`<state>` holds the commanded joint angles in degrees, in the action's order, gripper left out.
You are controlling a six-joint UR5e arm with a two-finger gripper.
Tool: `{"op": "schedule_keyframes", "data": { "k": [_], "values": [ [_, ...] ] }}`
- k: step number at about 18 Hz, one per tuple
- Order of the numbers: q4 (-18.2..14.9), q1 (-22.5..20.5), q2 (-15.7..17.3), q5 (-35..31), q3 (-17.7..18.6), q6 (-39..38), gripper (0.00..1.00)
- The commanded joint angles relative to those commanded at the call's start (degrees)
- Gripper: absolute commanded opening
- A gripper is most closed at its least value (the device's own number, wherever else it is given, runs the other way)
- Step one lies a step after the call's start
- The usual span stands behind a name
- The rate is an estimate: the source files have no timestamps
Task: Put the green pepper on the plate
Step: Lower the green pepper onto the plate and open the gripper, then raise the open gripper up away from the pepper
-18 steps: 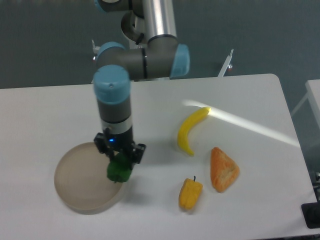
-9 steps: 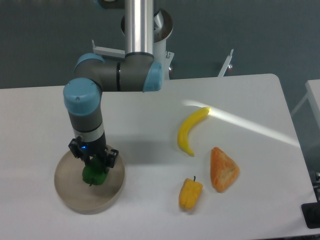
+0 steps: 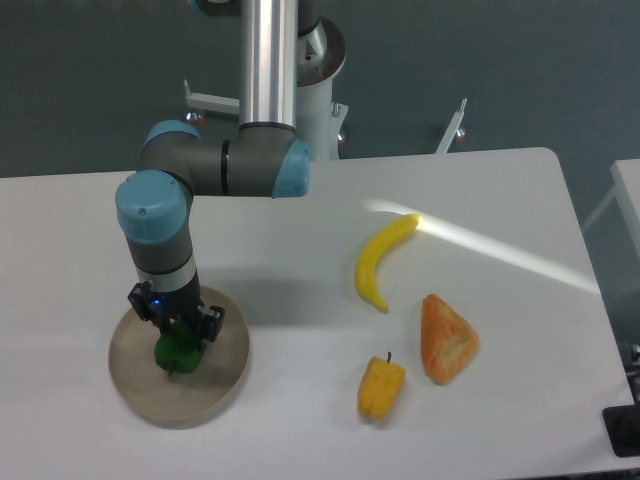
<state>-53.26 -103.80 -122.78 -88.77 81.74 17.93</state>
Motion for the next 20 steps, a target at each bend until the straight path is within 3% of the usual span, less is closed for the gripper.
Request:
{"op": "schedule_keyframes", "data": {
  "k": [10,11,15,20],
  "values": [
    [0.0,0.2,-0.7,0.0,0.0,0.6,0.4],
    [0.0,0.2,-0.7,0.0,0.0,0.6,0.46],
    [0.0,0.2,-0.6,-0.1,0.0,0.6,0.84],
    [-0.1,0.2,0.3,-0.1,-0.6,0.7,1.0]
  ]
}}
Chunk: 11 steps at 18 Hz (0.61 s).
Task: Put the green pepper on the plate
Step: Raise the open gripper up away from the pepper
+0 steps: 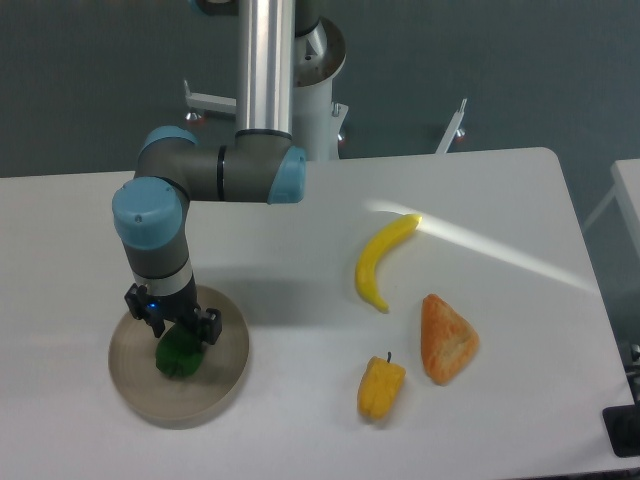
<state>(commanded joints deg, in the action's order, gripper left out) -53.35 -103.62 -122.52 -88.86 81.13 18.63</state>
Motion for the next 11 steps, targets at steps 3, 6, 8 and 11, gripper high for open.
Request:
{"op": "schedule_keyframes", "data": {
  "k": [3,6,8,11],
  "values": [
    [-0.2,-0.9,1.1,-0.1,-0.3,1.1,1.0],
    [-0.6,-4.5,3.3,-0.1,-0.4,4.6,1.0],
    [-0.9,-7.1,4.1,-0.1,-0.4,8.4,1.0],
    [-1.2,-11.4,4.8,-0.1,-1.2,14.1,1.0]
  ]
}}
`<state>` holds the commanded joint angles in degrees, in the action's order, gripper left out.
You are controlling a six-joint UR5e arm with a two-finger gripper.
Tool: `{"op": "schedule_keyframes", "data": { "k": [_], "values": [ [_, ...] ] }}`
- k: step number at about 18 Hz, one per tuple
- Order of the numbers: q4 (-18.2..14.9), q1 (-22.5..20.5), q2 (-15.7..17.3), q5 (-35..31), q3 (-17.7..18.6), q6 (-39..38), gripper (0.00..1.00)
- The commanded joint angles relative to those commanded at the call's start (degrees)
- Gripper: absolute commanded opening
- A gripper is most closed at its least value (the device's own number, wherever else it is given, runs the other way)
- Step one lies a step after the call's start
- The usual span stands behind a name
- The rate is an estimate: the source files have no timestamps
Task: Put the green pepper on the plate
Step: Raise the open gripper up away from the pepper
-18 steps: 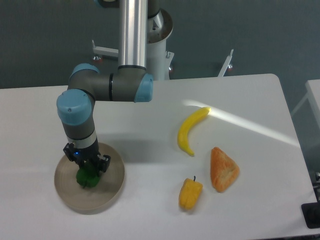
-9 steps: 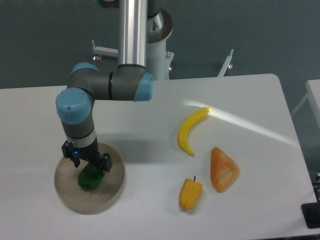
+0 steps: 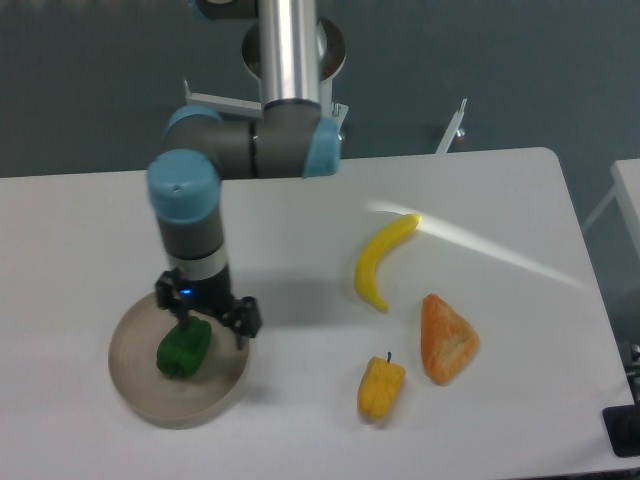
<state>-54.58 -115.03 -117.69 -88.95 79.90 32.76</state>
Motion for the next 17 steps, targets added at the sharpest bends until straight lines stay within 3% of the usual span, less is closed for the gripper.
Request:
{"op": "schedule_keyframes", "data": {
  "k": [5,10,17],
  "values": [
    [-0.1,-6.9,0.0,-0.1,-1.1,12.4,1.0],
    [-0.1,-11.1,-0.4,-3.5,-1.8,22.7,1.0],
    [-0.1,-12.1,-0.8,-3.7,-2.6,24.1,1.0]
  ]
}}
